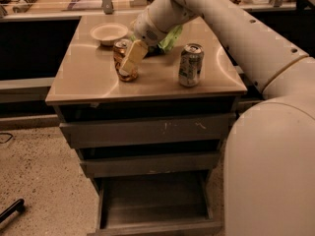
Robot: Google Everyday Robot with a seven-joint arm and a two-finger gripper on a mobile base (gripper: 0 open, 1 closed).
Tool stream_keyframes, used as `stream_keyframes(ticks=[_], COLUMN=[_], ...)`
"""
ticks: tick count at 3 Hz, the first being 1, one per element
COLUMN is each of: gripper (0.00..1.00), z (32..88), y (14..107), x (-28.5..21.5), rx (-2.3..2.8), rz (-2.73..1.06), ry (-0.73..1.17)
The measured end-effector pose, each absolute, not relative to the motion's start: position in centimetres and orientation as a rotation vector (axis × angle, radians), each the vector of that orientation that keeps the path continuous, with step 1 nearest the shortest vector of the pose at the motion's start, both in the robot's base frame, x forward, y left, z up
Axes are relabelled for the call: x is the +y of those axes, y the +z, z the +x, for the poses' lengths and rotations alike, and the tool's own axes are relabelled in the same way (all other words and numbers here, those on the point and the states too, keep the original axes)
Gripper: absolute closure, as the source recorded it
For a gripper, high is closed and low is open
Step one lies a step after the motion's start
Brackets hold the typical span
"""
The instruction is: Place orange can into bottom drawer
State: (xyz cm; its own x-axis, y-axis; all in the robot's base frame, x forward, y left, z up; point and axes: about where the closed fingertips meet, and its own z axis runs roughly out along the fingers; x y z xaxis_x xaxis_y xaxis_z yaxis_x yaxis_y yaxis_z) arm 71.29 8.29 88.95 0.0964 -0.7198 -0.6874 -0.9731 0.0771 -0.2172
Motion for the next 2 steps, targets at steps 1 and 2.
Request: stream_keyframes(ticks=[1,2], gripper=[0.17,0.41], z=[71.47,71.47], y=[88.61,88.56], x=[9.17,9.23], rx=[1.666,1.666], rz=[-1.697,-1.698], ry=[0.497,0.498])
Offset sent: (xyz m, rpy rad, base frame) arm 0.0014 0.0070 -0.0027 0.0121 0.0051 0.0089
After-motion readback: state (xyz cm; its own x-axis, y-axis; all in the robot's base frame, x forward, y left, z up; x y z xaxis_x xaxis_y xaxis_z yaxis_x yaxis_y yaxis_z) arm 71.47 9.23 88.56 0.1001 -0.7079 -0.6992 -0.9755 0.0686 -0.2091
